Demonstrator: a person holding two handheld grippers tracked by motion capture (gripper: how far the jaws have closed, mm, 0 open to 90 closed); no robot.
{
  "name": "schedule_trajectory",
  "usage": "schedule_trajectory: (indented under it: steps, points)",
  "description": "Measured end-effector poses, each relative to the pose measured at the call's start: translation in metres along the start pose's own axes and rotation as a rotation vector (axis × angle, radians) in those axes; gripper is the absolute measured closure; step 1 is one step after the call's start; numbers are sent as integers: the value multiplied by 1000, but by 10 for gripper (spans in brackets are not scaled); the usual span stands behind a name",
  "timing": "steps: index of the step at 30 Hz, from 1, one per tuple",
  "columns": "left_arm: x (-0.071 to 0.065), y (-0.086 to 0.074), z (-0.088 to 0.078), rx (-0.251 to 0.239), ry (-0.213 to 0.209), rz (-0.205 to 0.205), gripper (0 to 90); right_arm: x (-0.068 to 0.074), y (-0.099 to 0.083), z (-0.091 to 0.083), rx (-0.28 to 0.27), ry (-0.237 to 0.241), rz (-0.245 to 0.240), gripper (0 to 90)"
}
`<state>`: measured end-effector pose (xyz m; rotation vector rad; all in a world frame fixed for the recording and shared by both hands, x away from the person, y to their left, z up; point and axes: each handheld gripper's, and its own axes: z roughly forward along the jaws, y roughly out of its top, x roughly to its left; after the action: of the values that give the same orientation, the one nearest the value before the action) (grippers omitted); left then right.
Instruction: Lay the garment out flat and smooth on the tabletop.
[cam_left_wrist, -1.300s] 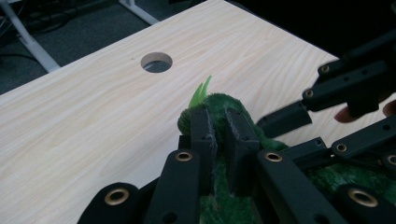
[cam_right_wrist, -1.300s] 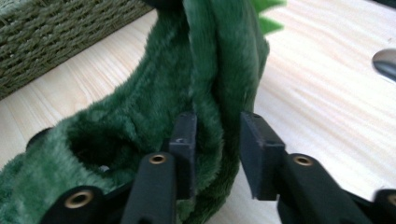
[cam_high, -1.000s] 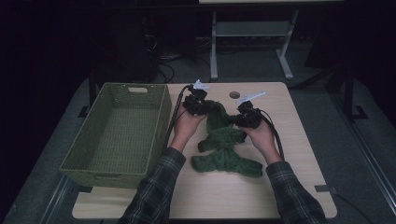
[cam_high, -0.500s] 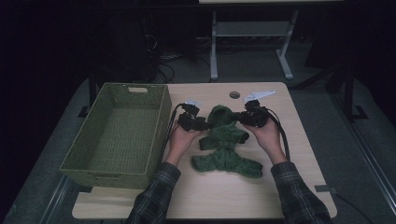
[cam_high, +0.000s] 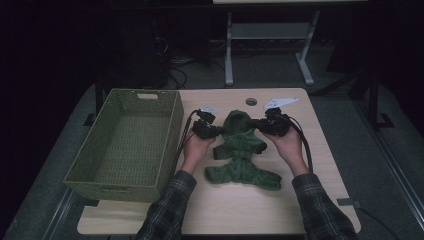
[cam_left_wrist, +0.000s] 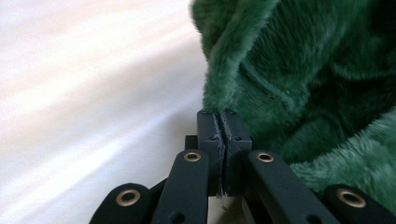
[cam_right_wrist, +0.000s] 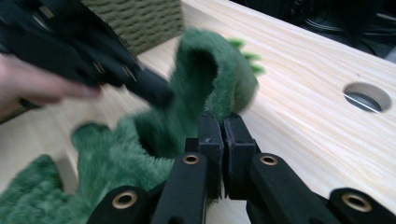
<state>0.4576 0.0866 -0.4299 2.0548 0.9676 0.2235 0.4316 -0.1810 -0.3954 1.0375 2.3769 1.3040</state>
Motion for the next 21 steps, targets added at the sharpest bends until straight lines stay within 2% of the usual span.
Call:
schedule_trajectory:
  steps: [1,4,7,8,11,13,16,21]
  points:
    - [3,1,-4,-20,32,3,887,-2,-2,1,2,-6,3,872]
    - [10,1,-8,-53,94,4,888,-12,-12,6,22,-37,31,868]
    - [14,-1,-4,-57,116,19,889,-25,-24,16,66,-67,81,869]
    - [14,-1,-4,-57,116,19,889,-29,-28,20,80,-76,94,869]
    - [11,-5,10,-24,133,47,889,-37,-35,30,111,-103,121,868]
    - [10,-8,15,-4,139,65,888,-41,-38,35,120,-118,122,868]
    - [11,-13,22,11,139,65,888,-46,-43,40,143,-133,127,866]
    - [13,-18,30,48,145,82,887,-46,-48,47,176,-141,130,867]
